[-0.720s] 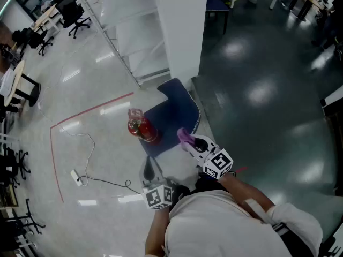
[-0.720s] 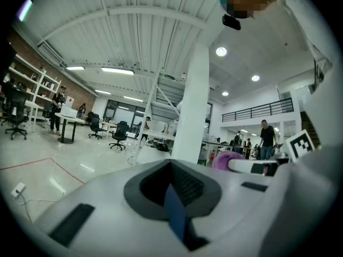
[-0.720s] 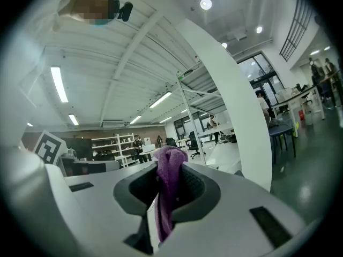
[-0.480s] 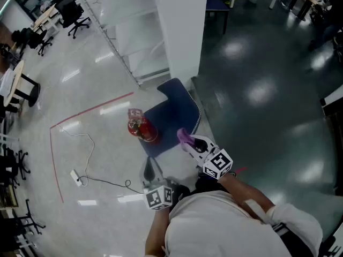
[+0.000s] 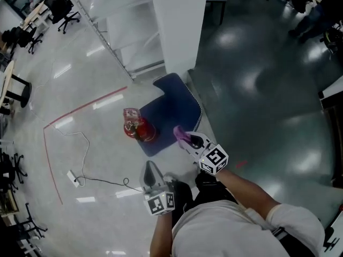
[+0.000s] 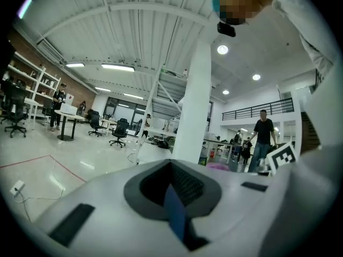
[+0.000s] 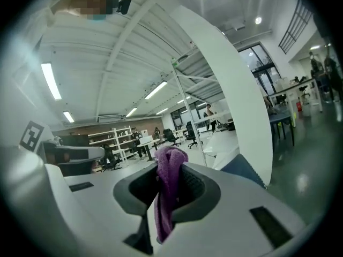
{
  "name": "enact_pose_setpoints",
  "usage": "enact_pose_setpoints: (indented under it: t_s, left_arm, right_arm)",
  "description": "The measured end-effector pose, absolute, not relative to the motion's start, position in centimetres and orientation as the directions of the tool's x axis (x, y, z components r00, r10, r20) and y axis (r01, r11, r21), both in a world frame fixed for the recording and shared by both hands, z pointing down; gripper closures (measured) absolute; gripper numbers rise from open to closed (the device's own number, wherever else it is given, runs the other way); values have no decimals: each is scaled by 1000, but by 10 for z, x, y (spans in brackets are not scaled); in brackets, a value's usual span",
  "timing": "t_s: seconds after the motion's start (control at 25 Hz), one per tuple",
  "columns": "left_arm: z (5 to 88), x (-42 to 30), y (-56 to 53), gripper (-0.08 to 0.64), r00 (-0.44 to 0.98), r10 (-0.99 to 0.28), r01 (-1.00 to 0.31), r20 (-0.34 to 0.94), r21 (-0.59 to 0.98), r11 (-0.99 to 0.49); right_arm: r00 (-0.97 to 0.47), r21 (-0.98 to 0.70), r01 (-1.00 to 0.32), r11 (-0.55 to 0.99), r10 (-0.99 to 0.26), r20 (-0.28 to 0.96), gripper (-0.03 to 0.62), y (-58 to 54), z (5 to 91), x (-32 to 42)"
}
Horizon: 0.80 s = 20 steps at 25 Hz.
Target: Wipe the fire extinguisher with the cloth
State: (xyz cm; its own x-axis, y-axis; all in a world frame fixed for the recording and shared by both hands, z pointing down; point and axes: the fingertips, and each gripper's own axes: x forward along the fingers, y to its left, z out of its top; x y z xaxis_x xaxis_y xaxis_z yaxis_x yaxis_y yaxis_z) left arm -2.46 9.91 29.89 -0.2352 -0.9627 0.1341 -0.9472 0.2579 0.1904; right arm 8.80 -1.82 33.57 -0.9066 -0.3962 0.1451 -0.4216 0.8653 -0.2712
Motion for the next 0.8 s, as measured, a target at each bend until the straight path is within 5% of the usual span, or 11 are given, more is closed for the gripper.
enact_pose_setpoints:
  t_s: [0.8]
  left_arm:
    - [471,-79,75,555,-191,-970,-931,151,287,228]
  right_arm:
    - [-817,-574,-576,582,-394,421,525,-91,761,-45]
